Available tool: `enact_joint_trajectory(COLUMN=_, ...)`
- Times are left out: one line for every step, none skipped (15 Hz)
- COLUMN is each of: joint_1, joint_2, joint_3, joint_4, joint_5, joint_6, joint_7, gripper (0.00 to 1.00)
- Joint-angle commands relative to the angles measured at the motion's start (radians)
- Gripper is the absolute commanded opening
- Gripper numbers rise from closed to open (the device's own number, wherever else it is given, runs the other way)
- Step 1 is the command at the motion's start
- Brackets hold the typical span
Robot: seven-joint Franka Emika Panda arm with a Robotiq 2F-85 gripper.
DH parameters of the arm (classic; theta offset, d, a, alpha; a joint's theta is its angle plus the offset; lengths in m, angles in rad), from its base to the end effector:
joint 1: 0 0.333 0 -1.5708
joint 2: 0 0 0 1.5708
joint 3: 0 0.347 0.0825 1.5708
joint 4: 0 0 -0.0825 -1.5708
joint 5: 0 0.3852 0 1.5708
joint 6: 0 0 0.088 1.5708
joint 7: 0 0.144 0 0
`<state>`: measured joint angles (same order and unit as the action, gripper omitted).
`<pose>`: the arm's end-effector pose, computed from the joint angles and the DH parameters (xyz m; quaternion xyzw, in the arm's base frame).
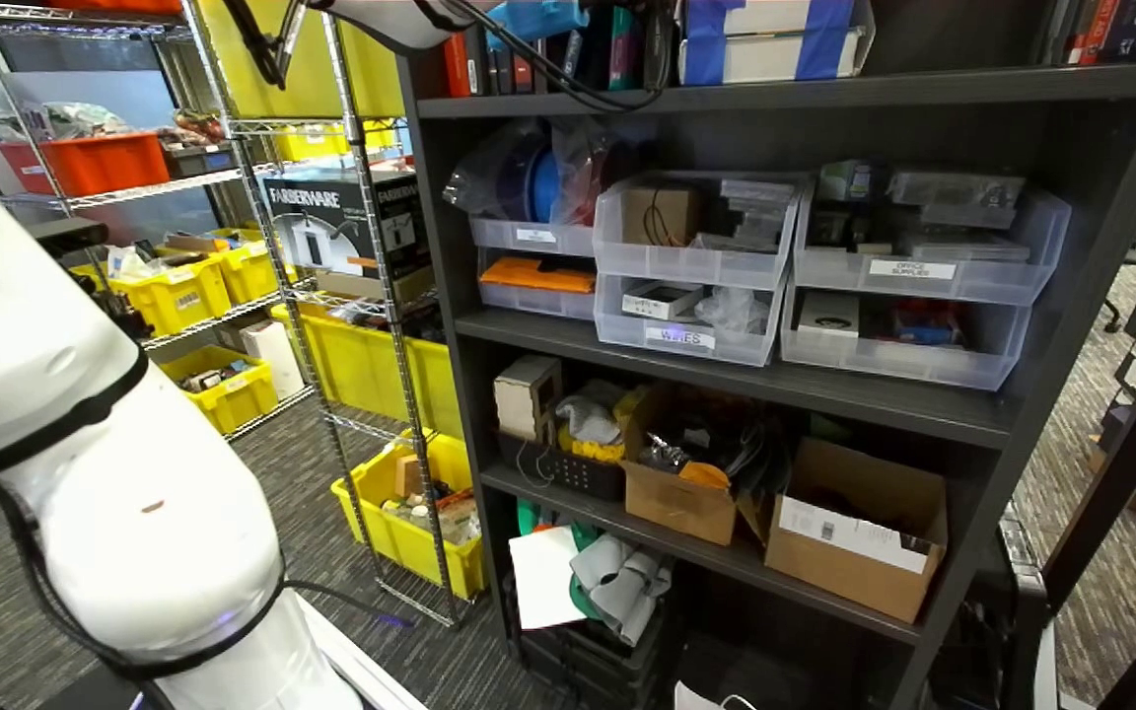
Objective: Move the green and purple book to the right side of the shelf.
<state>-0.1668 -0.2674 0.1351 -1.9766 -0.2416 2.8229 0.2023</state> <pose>0.5501 0.0033 0.7305 0.8459 -0.0142 0.5293 0.0638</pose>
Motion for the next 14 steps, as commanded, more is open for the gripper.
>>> enact_joint_trajectory(joint_1=0.008, joint_2=0.03, joint_3=0.003, joint_4=0.032, joint_5=0.01, joint_6=-0.004, joint_7=-0.001, gripper=1.0)
enact_joint_trajectory(joint_1=0.009, joint_2=0.032, joint_3=0.006, joint_4=0.034, joint_5=0.008, joint_6=-0.005, joint_7=0.0, gripper=1.0)
enact_joint_trajectory(joint_1=0.009, joint_2=0.037, joint_3=0.011, joint_4=0.038, joint_5=0.004, joint_6=-0.008, joint_7=0.003, gripper=1.0)
enact_joint_trajectory(joint_1=0.01, joint_2=0.041, joint_3=0.014, joint_4=0.041, joint_5=0.002, joint_6=-0.01, joint_7=0.003, gripper=1.0)
enact_joint_trajectory(joint_1=0.014, joint_2=0.045, joint_3=0.015, joint_4=0.044, joint_5=0.006, joint_6=-0.012, joint_7=0.0, gripper=1.0)
enact_joint_trajectory(joint_1=0.016, joint_2=0.051, joint_3=0.016, joint_4=0.048, joint_5=0.009, joint_6=-0.013, joint_7=-0.001, gripper=1.0)
enact_joint_trajectory(joint_1=0.018, joint_2=0.058, joint_3=0.017, joint_4=0.052, joint_5=0.009, joint_6=-0.013, joint_7=-0.002, gripper=1.0)
enact_joint_trajectory(joint_1=0.02, joint_2=0.066, joint_3=0.018, joint_4=0.057, joint_5=0.011, joint_6=-0.014, joint_7=-0.003, gripper=1.0)
enact_joint_trajectory(joint_1=0.019, joint_2=0.074, joint_3=0.019, joint_4=0.065, joint_5=0.009, joint_6=-0.016, joint_7=-0.003, gripper=1.0)
enact_joint_trajectory(joint_1=0.018, joint_2=0.081, joint_3=0.019, joint_4=0.072, joint_5=0.006, joint_6=-0.016, joint_7=-0.003, gripper=1.0)
enact_joint_trajectory(joint_1=0.017, joint_2=0.086, joint_3=0.017, joint_4=0.077, joint_5=0.007, joint_6=-0.017, joint_7=-0.004, gripper=1.0)
enact_joint_trajectory(joint_1=0.018, joint_2=0.088, joint_3=0.014, joint_4=0.078, joint_5=0.011, joint_6=-0.015, joint_7=-0.007, gripper=1.0)
enact_joint_trajectory(joint_1=0.018, joint_2=0.09, joint_3=0.013, joint_4=0.08, joint_5=0.014, joint_6=-0.016, joint_7=-0.008, gripper=1.0)
enact_joint_trajectory(joint_1=0.019, joint_2=0.091, joint_3=0.012, joint_4=0.081, joint_5=0.015, joint_6=-0.017, joint_7=-0.009, gripper=1.0)
